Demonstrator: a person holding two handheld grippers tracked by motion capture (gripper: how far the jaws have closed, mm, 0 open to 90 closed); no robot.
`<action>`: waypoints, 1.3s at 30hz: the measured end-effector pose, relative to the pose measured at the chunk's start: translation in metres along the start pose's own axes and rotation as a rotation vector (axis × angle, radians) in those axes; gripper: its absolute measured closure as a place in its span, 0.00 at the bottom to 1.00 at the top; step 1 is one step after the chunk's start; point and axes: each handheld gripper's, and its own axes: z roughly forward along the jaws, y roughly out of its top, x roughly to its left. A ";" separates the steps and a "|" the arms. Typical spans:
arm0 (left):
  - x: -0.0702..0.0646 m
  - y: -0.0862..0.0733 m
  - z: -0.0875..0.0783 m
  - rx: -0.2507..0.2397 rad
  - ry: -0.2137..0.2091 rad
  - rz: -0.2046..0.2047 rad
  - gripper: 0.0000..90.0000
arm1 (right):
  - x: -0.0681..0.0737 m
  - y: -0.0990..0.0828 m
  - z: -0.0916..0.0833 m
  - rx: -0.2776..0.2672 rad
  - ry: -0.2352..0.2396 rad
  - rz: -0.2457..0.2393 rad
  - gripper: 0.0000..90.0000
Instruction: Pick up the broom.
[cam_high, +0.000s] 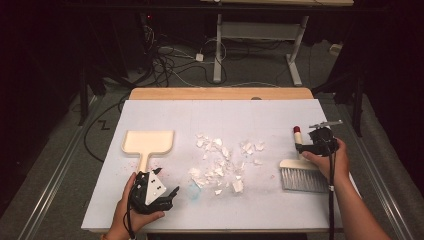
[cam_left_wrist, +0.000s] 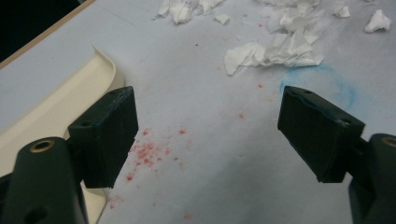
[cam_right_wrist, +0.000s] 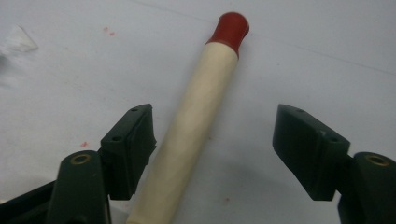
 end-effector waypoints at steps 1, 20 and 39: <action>0.000 0.000 -0.001 0.003 0.006 0.005 0.21 | 0.001 0.000 0.004 0.013 -0.006 -0.007 0.38; -0.005 0.004 0.000 0.006 0.021 0.052 0.23 | 0.010 -0.004 0.011 -0.014 0.067 -0.005 0.78; -0.004 0.004 -0.002 0.000 0.026 0.051 0.23 | 0.002 -0.008 -0.050 -0.310 0.092 0.002 0.79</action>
